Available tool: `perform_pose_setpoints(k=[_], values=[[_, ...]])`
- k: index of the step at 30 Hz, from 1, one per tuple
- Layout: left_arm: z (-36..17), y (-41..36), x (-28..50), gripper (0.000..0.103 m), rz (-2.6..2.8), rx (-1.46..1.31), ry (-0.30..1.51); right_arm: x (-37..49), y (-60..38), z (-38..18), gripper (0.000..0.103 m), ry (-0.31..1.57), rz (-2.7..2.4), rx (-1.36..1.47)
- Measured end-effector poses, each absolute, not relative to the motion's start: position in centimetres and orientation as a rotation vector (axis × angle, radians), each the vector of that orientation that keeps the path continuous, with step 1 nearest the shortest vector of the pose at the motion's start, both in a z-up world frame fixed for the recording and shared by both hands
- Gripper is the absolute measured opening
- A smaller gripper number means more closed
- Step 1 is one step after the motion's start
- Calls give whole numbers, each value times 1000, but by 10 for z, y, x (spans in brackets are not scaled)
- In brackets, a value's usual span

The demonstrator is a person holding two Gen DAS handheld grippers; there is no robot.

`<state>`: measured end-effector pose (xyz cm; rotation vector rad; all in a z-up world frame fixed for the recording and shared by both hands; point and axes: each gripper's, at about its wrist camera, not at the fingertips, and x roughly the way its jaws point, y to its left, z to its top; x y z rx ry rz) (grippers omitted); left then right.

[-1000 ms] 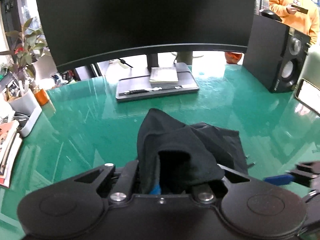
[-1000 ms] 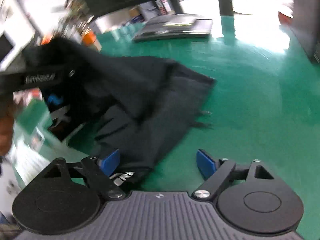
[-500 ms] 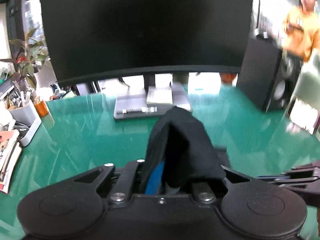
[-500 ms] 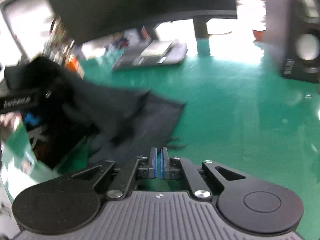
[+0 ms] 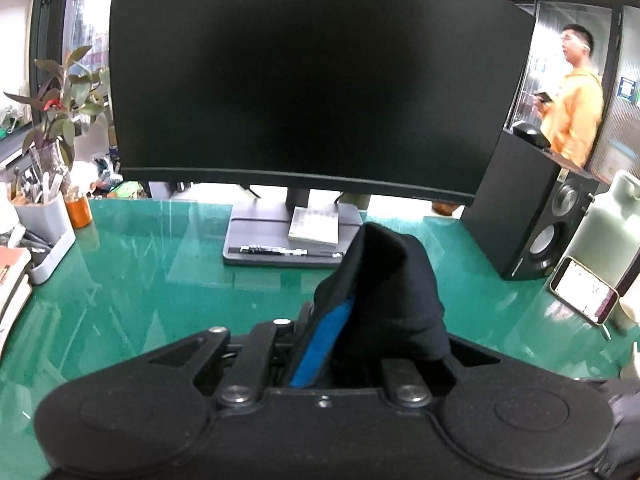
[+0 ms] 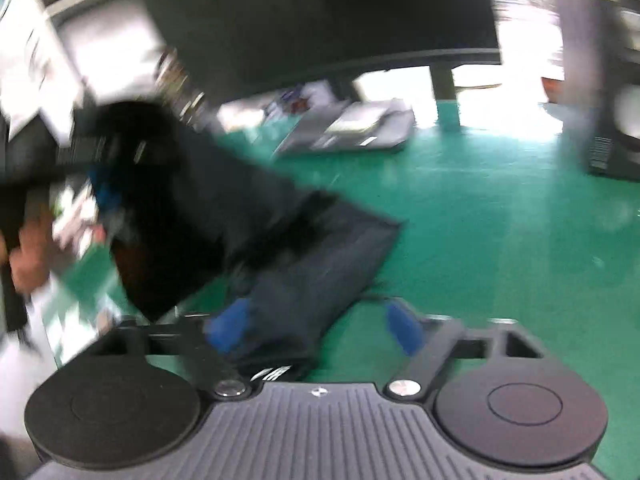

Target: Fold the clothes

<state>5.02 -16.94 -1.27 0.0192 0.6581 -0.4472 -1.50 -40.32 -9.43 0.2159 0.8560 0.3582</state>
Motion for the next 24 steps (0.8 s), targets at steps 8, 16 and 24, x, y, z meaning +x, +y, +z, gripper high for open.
perform_pose_setpoints(k=[8, 16, 24], values=[[-21, -170, 42, 9, -446, 56, 669, -1, -342, -121, 22, 870, 388, -8], [-9, -158, 46, 8, -434, -15, 627, -9, -393, -81, 3, 755, 256, 106], [21, -146, 50, 8, -468, -99, 561, -23, -466, -19, 1, 586, 113, 220]])
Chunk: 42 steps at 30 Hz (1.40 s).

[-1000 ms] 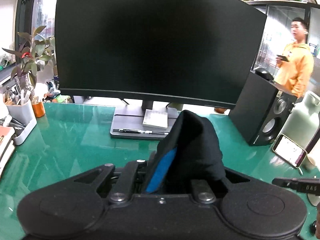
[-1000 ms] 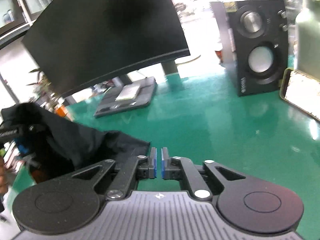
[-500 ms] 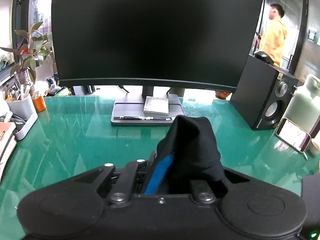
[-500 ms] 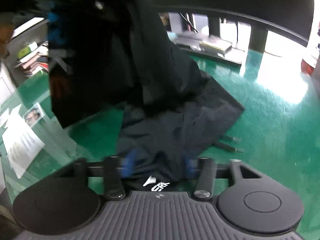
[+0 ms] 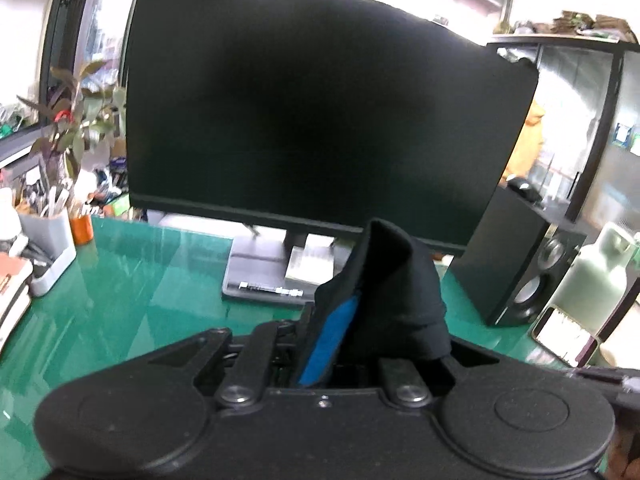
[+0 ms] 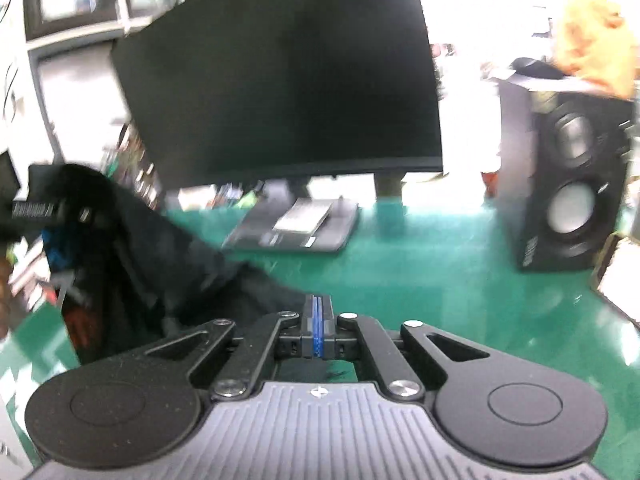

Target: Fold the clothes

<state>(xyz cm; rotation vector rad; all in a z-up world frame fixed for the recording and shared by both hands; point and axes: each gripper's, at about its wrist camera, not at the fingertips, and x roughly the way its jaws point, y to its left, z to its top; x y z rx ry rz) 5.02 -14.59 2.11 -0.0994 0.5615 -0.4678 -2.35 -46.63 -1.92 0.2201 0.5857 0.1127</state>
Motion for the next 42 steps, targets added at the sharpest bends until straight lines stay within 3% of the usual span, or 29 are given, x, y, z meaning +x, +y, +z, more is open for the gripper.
perform_pose_setpoints(k=[2, 3, 4, 5, 6, 8, 11, 12, 13, 15, 34, 42], values=[[22, -148, 50, 8, -471, -96, 561, -21, -467, -23, 11, 611, 130, 211], [22, -149, 49, 8, -475, -95, 562, -17, -462, -30, 31, 646, 154, 208], [22, -150, 48, 8, -481, -92, 564, -14, -454, -39, 43, 681, 187, 204], [22, -151, 47, 8, -485, -90, 566, -11, -448, -46, 62, 695, 209, 200], [21, -153, 46, 8, -491, -84, 568, -7, -436, -56, 70, 701, 237, 180], [22, -156, 44, 8, -501, -68, 569, -1, -413, -74, 74, 716, 275, 116], [23, -159, 40, 8, -515, -49, 563, 12, -369, -107, 74, 749, 301, -78], [24, -159, 39, 8, -516, -47, 563, 16, -358, -118, 69, 769, 323, -147], [24, -159, 39, 8, -512, -48, 563, 19, -350, -125, 58, 789, 341, -186], [24, -155, 41, 8, -496, -53, 562, 21, -349, -125, 8, 821, 392, -117], [46, -147, 36, 8, -530, -85, 515, -45, -448, -3, 7, 483, 193, 119], [85, -124, -5, 8, -658, -83, 472, -110, -467, 37, 7, 505, 434, 215]])
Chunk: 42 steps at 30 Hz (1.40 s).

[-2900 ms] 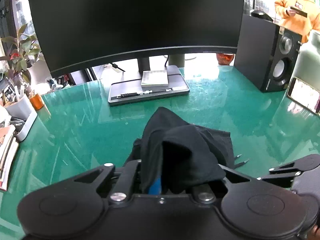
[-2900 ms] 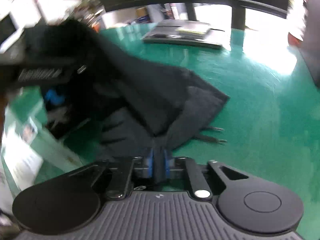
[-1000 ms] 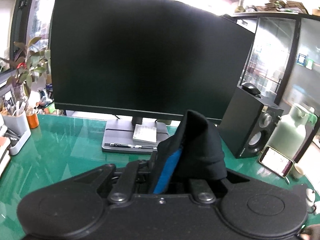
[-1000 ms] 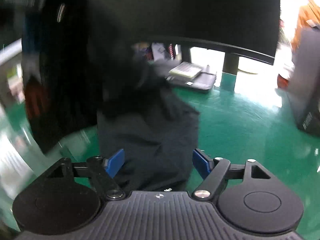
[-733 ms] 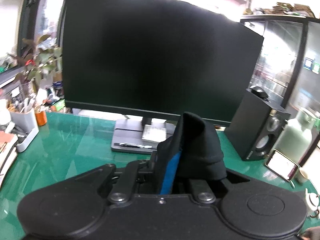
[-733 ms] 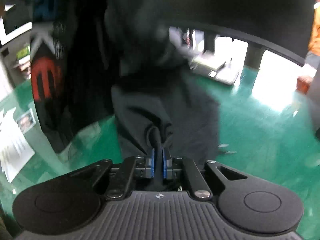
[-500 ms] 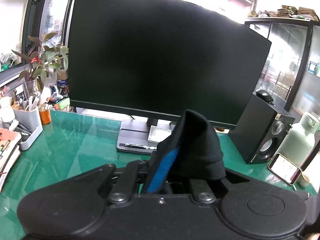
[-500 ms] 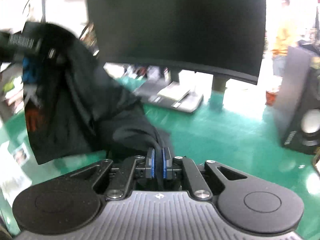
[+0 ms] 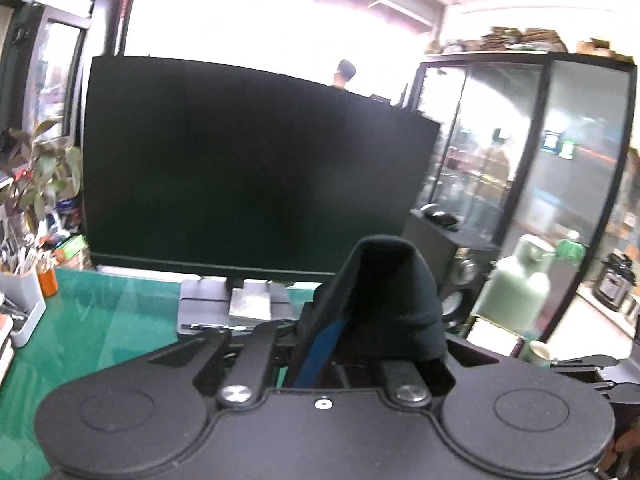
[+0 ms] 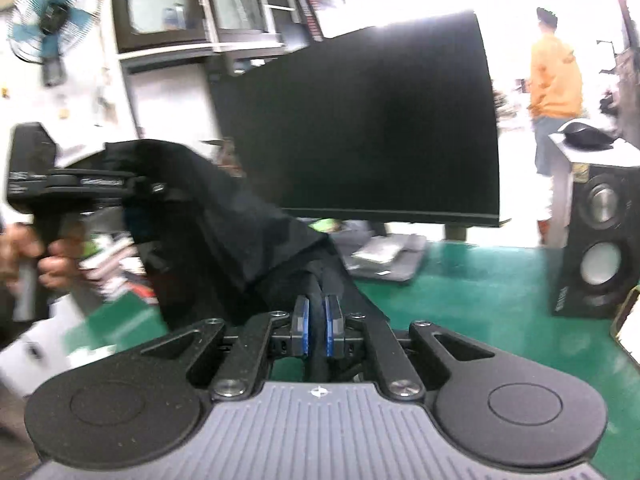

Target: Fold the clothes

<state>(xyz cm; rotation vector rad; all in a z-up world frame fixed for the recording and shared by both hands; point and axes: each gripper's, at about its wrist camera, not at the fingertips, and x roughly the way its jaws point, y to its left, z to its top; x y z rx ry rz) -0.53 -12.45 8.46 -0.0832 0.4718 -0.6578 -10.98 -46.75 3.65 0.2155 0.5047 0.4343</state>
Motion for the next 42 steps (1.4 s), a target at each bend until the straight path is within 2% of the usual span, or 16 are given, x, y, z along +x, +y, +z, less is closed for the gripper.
perform_pose_setpoints(k=[4, 7, 8, 9, 10, 11, 12, 13, 14, 20, 24, 28, 32, 38, 42], values=[[43, -131, 24, 9, -543, -85, 565, -94, -474, 17, 7, 539, 337, 230], [2, -134, 49, 10, -436, -81, 695, -61, -476, -23, 20, 655, 167, 223], [-6, -133, 52, 10, -414, -85, 722, -52, -476, -35, 32, 688, 143, 209], [-17, -128, 53, 11, -385, -89, 754, -48, -475, -49, 39, 725, 121, 196], [-29, -123, 53, 18, -356, -93, 786, -50, -474, -59, 40, 758, 105, 186], [-32, -119, 53, 30, -344, -85, 797, -55, -474, -66, 43, 785, 101, 191], [-36, -115, 50, 37, -329, -77, 808, -59, -476, -73, 45, 809, 97, 212], [-40, -111, 47, 45, -312, -68, 819, -64, -479, -79, 50, 830, 90, 239], [-44, -107, 44, 46, -296, -59, 831, -68, -484, -85, 54, 850, 82, 271], [-78, -90, 32, 46, -259, -111, 1003, -80, -496, -111, 54, 913, 41, 428], [-92, -88, 19, 47, -268, -119, 1059, -82, -506, -118, 67, 910, -8, 560], [-102, -85, 13, 50, -275, -151, 1113, -82, -523, -131, 70, 910, -38, 742], [-111, -89, 7, 54, -284, -163, 1154, -81, -531, -137, 81, 883, -35, 843], [-112, -103, 4, 64, -322, -151, 1157, -68, -528, -142, 82, 857, -37, 872], [-113, -107, 3, 66, -326, -148, 1161, -64, -523, -141, 82, 852, -42, 836]])
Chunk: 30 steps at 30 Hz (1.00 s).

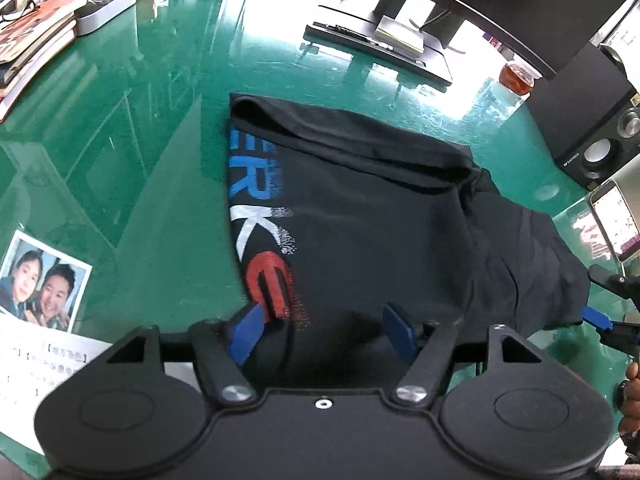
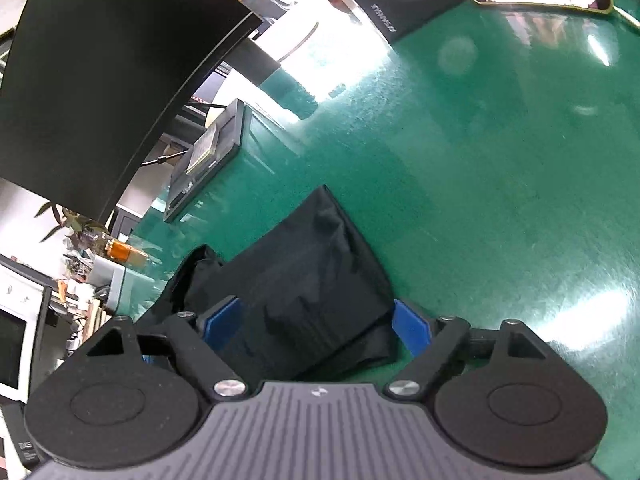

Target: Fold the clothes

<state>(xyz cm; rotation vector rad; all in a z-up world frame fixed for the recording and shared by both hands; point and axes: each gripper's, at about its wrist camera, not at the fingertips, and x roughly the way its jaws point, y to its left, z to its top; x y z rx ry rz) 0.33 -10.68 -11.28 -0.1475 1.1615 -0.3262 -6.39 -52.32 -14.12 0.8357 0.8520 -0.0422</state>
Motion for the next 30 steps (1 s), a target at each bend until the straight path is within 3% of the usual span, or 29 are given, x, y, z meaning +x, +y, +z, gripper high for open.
perform_pose_setpoints(k=[7, 13, 17, 30], values=[[-112, -111, 5, 68, -327, -151, 1165, -64, -523, -142, 84, 843, -37, 833], [-112, -111, 5, 68, -328, -158, 1167, -61, -519, -140, 91, 851, -24, 799], [-111, -110, 5, 68, -329, -161, 1168, -60, -518, -140, 101, 859, -10, 789], [-111, -110, 7, 71, -327, -164, 1172, -61, -515, -139, 103, 856, -10, 787]])
